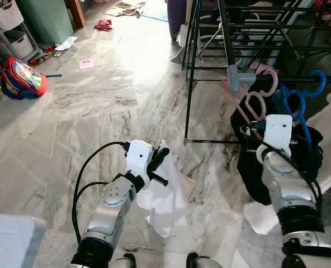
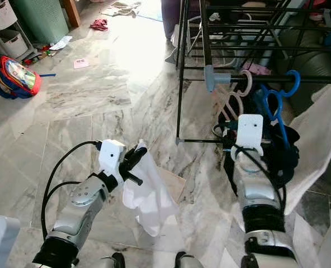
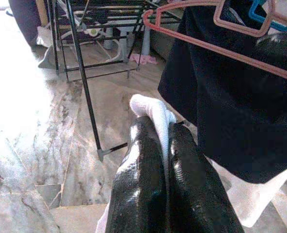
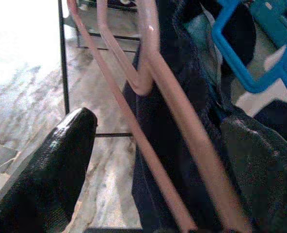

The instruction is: Hang hanger

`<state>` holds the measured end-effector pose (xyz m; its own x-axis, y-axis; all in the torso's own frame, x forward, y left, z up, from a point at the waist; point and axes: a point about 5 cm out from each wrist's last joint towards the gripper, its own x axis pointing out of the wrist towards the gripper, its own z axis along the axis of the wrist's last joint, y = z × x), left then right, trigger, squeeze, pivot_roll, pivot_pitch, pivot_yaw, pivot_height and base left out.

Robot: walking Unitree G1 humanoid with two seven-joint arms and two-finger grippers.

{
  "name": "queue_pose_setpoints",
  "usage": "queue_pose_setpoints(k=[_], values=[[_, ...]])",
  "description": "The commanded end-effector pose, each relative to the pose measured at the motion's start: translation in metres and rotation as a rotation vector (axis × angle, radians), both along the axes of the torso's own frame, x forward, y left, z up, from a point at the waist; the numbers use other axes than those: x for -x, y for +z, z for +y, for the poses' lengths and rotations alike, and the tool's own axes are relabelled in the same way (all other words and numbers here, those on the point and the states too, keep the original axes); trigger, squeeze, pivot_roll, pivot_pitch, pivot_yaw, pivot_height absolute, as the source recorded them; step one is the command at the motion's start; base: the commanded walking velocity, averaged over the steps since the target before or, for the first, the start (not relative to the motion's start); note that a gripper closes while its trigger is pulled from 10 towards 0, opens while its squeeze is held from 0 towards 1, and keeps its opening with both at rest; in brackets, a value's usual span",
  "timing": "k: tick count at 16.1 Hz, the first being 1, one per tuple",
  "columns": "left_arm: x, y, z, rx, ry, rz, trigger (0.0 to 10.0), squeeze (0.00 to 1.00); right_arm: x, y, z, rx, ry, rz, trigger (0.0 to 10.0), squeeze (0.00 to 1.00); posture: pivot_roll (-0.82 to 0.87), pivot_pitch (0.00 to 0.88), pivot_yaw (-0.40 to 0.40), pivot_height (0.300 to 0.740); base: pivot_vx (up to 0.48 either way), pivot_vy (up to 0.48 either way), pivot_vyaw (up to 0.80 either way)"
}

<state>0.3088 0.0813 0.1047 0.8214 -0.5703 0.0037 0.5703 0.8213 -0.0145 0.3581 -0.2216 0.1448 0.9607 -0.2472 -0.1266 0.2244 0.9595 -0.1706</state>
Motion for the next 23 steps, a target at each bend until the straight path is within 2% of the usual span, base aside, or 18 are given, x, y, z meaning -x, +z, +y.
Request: queue_pose_setpoints(k=[1,5,12,22,23], values=[[0.0,-0.001,-0.003,-0.013,-0.016,0.004,10.0,0.0,-0.004,0.005,-0.004,0.016,0.029,0.0,10.0,0.0,0.03,0.212,0.007,0.74,0.0,0.0,0.0],[0.001,-0.002,-0.002,-0.017,-0.011,0.006,10.0,0.0,-0.012,0.011,-0.017,0.027,0.051,0.021,10.0,0.0,0.04,0.213,-0.001,0.74,0.0,0.0,0.0],[0.002,-0.004,0.002,-0.03,0.004,0.014,10.0,0.0,-0.021,0.012,-0.009,-0.007,0.17,0.055,10.0,0.0,0.05,0.218,-0.005,0.74,0.0,0.0,0.0],[0.0,-0.004,0.0,-0.05,-0.002,0.015,10.0,0.0,-0.026,0.016,-0.015,0.045,0.229,0.089,10.0,0.0,0.05,0.21,-0.001,0.74,0.0,0.0,0.0],[0.0,-0.005,0.0,-0.056,-0.003,0.015,10.0,0.0,-0.026,0.016,-0.014,0.041,0.243,0.093,9.3,0.0,0.05,0.21,-0.001,0.74,0.0,0.0,0.0]])
